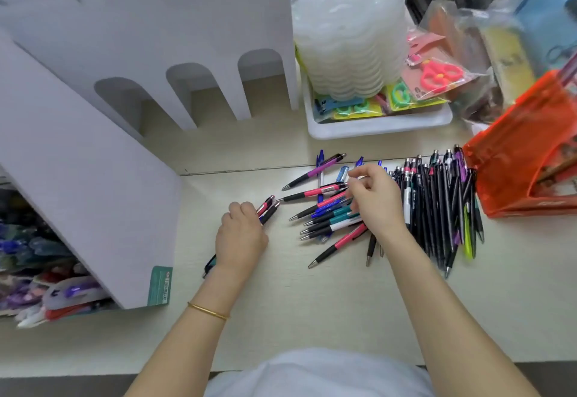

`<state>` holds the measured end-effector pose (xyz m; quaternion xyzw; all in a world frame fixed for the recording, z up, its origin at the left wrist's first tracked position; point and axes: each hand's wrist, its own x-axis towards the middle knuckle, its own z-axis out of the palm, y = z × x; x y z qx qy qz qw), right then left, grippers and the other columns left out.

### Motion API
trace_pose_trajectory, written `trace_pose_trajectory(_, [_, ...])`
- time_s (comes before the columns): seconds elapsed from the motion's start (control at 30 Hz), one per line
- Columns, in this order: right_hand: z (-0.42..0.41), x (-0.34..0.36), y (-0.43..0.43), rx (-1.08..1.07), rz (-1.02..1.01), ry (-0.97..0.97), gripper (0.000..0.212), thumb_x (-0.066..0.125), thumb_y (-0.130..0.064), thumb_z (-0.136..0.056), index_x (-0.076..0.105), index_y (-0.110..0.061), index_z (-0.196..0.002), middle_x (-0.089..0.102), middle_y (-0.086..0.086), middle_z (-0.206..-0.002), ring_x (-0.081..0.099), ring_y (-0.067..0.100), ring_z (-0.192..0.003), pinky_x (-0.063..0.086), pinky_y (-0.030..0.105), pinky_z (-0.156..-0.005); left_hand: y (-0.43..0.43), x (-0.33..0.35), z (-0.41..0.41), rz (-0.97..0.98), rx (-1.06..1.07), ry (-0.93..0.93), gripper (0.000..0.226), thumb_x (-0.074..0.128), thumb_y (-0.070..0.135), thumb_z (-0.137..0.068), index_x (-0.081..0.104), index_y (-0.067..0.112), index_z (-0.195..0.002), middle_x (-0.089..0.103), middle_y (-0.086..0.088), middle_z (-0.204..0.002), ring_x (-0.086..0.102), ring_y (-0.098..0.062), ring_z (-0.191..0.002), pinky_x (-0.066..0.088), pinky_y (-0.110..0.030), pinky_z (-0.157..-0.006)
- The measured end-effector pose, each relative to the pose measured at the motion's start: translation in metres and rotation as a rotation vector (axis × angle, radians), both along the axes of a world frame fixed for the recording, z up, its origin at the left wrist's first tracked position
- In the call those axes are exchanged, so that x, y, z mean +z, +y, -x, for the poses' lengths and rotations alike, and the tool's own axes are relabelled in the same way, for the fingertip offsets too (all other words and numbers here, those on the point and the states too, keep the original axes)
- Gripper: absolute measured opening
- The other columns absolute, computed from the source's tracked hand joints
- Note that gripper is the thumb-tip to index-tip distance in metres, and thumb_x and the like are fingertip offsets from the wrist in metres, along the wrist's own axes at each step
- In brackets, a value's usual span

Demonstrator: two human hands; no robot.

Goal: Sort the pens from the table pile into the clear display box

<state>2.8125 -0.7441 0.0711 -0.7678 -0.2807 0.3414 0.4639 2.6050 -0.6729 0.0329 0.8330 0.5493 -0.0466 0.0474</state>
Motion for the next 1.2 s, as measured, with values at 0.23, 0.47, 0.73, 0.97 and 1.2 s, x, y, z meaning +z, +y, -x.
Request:
trace_pose_trajectory(0.23, [-0.01,0.005,0.004,-0.031,0.012,-0.011,0.014,0.049,-0.008,-0.094,0.056,-0.02,-0.097,0.064,0.002,-0.076,0.054,0.01,-0.055,0.046,0.02,-0.053,0.038,0.033,-0.041,0.114,0.097,-0.38,0.017,0.05,-0.003,-0.077,0.039,0.005,-0.087,0.048,-0.015,-0.079,0.041,-0.033,-0.073,0.023,-0.035,-0.06])
trace_pose_trajectory(0.47, [-0.016,0.004,-0.005,-0.062,0.014,-0.025,0.015,0.05,-0.009,-0.093,0.057,-0.022,-0.096,0.064,0.003,-0.075,0.055,0.013,-0.059,0.049,0.032,-0.064,0.053,0.016,-0.113,0.162,-0.139,-0.289,0.019,0.048,0.009,-0.091,0.05,0.002,-0.109,0.053,-0.016,-0.108,0.049,-0.033,-0.097,0.037,-0.038,-0.074])
trace_pose_trajectory(0.73, [-0.018,0.001,-0.013,-0.119,-0.003,0.022,0.014,0.048,-0.007,-0.094,0.058,-0.017,-0.097,0.063,0.001,-0.072,0.053,0.008,-0.052,0.046,0.023,-0.059,0.013,0.01,-0.098,0.271,-0.268,-0.378,0.032,0.045,0.004,-0.087,0.053,0.012,-0.117,0.058,-0.007,-0.107,0.05,-0.03,-0.1,0.042,-0.04,-0.075])
trace_pose_trajectory(0.97, [-0.025,-0.002,-0.03,-0.186,-0.011,0.036,0.014,0.048,-0.006,-0.094,0.059,-0.014,-0.098,0.063,0.002,-0.075,0.051,0.004,-0.047,0.045,0.018,-0.053,-0.011,0.021,-0.096,0.381,-0.277,-0.377,0.009,0.049,0.02,-0.096,0.05,0.013,-0.102,0.048,-0.006,-0.098,0.05,-0.032,-0.098,0.04,-0.037,-0.074])
trace_pose_trajectory(1.2, [-0.022,-0.001,-0.041,-0.218,-0.024,0.05,0.014,0.048,-0.005,-0.093,0.058,-0.015,-0.095,0.062,0.004,-0.071,0.051,0.01,-0.051,0.04,0.024,-0.052,-0.048,0.018,-0.105,0.235,-0.381,-0.202,0.099,0.065,0.063,-0.075,0.03,0.002,-0.144,0.046,-0.014,-0.123,0.049,-0.031,-0.11,0.044,-0.039,-0.086])
